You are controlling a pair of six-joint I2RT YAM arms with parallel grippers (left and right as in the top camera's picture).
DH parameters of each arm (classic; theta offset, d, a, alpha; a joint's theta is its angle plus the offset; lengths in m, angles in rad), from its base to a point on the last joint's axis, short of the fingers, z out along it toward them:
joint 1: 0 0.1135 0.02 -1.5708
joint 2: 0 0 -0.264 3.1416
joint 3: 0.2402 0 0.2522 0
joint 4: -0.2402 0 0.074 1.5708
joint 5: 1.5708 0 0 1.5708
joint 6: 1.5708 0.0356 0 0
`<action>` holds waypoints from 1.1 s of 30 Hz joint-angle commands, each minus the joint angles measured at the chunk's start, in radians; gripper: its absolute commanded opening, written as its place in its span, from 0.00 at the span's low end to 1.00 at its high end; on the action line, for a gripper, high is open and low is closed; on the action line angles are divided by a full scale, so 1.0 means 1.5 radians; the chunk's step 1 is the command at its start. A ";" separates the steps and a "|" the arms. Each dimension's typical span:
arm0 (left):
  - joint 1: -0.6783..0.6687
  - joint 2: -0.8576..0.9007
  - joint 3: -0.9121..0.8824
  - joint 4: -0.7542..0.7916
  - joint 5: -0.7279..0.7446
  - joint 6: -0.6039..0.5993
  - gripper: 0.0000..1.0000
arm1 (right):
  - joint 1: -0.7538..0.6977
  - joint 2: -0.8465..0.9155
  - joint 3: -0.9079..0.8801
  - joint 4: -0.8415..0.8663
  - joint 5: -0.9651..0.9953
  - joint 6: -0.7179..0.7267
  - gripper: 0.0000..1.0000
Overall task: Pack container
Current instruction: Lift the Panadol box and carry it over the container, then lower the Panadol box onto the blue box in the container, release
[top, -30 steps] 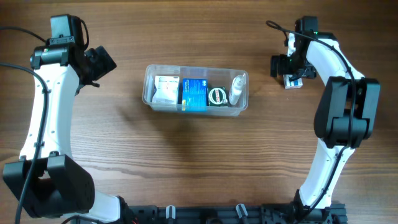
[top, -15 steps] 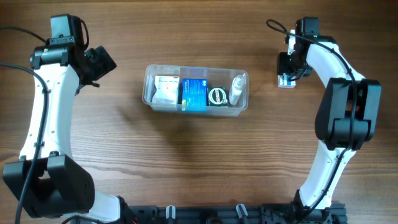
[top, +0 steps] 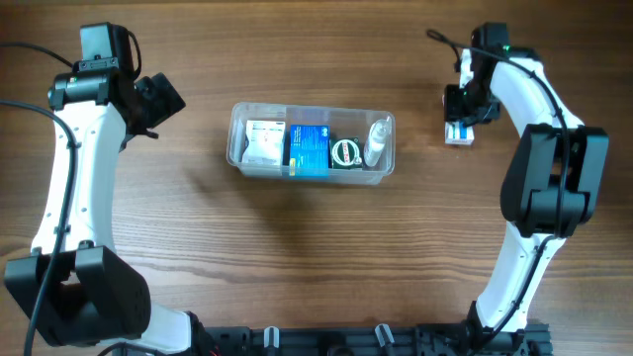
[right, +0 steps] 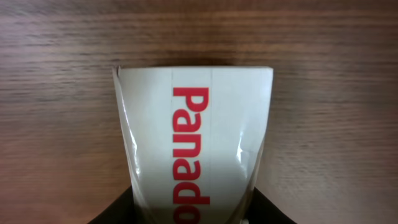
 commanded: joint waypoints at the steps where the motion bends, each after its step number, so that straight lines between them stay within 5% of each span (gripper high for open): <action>1: 0.003 -0.001 0.002 0.000 0.001 0.004 1.00 | 0.003 -0.070 0.083 -0.026 -0.059 0.002 0.40; 9: 0.003 -0.001 0.002 0.000 0.001 0.003 1.00 | 0.069 -0.234 0.099 -0.054 -0.083 -0.082 0.40; 15: 0.003 -0.001 0.002 0.000 0.001 0.003 1.00 | 0.208 -0.339 0.099 -0.075 -0.107 -0.178 0.40; 24: 0.003 -0.001 0.002 0.000 0.001 0.004 1.00 | 0.412 -0.321 0.078 -0.105 -0.107 -0.317 0.41; 33: 0.003 -0.001 0.002 0.000 0.001 0.003 1.00 | 0.451 -0.269 0.008 -0.105 -0.107 -0.473 0.44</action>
